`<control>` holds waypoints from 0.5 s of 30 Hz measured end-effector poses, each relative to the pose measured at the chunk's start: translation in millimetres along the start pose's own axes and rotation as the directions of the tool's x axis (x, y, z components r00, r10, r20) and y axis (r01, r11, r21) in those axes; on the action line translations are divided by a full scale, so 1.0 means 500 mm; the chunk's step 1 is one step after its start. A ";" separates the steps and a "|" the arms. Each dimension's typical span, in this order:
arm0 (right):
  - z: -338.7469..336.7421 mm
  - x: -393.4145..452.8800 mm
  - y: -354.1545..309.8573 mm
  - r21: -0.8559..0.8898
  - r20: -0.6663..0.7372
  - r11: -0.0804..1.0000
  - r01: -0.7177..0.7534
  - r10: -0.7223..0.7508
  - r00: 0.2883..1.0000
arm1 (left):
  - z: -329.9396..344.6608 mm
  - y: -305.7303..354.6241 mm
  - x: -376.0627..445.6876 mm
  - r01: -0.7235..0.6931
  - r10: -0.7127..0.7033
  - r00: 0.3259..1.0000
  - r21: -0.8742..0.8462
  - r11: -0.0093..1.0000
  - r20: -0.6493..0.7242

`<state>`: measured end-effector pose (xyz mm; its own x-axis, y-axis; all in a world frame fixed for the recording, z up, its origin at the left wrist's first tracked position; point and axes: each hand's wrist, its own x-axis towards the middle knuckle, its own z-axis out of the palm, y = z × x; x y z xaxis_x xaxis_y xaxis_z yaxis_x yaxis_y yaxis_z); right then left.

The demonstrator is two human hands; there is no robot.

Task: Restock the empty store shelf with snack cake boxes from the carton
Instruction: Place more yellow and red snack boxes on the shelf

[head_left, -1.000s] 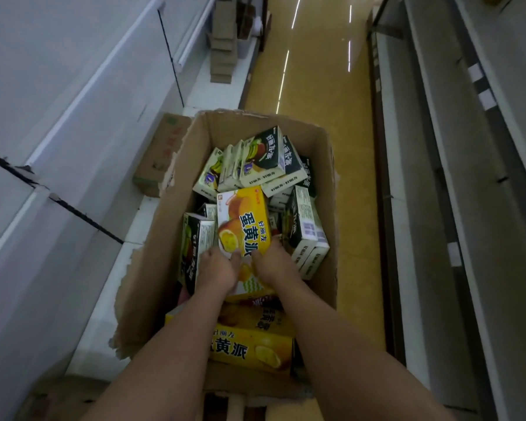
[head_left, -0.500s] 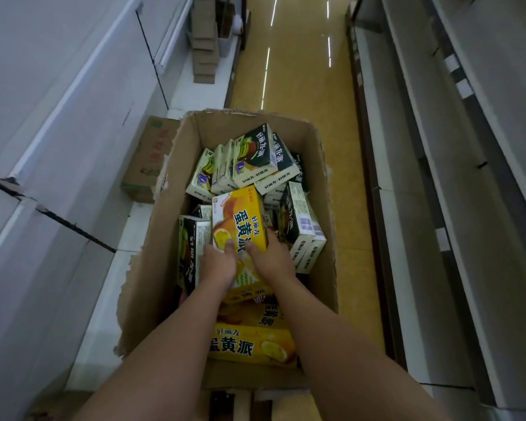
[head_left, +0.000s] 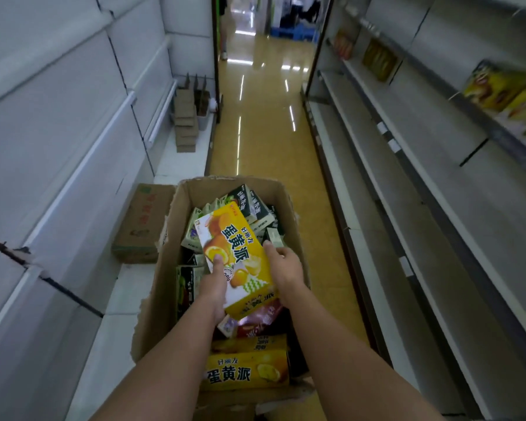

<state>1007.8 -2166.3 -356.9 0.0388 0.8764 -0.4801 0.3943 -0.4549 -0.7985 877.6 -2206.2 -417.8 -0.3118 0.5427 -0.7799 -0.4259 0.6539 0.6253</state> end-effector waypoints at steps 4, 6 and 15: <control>-0.019 -0.066 -0.016 0.241 -0.201 0.970 0.025 0.025 0.979 | 0.048 0.031 -0.041 -0.055 0.053 0.998 -0.142 0.988 -0.018; -0.011 -0.102 -0.025 0.299 -0.192 0.953 0.038 0.021 0.981 | 0.070 0.046 -0.052 -0.098 0.099 0.995 -0.194 0.976 -0.007; -0.160 -0.173 -0.046 0.400 -0.388 0.909 0.118 0.052 0.920 | 0.201 0.023 0.037 -0.180 0.144 0.944 0.100 0.979 0.297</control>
<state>1068.9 -2219.1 -267.9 0.4123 0.8444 -0.3420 -0.0044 -0.3736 -0.9276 952.4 -2135.7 -422.5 -0.1034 0.7629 -0.6382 -0.2758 0.5945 0.7553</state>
